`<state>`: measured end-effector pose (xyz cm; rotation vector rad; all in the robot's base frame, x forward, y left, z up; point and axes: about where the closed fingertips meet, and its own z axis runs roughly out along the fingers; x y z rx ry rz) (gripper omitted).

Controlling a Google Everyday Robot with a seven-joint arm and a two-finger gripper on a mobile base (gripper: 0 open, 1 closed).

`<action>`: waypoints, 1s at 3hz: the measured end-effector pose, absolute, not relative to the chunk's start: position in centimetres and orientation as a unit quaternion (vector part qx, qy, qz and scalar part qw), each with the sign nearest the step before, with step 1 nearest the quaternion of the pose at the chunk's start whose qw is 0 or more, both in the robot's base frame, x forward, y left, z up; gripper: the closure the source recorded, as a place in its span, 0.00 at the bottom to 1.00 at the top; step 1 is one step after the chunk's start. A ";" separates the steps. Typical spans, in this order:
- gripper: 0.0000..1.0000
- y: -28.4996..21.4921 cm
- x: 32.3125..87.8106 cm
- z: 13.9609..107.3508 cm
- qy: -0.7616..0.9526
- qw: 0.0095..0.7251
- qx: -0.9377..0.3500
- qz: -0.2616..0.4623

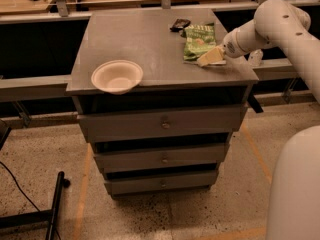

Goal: Move green jalapeno chip bag near paper bowl

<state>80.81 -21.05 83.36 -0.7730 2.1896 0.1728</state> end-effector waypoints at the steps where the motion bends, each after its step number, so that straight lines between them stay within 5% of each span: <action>1: 0.95 -21.0 80.8 83.6 0.864 0.395 -0.305 0.068; 3: 1.00 -21.0 80.8 83.6 0.864 0.396 -0.305 0.068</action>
Offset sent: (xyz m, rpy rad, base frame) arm 0.0046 0.1315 0.1237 0.2314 -0.3069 0.4962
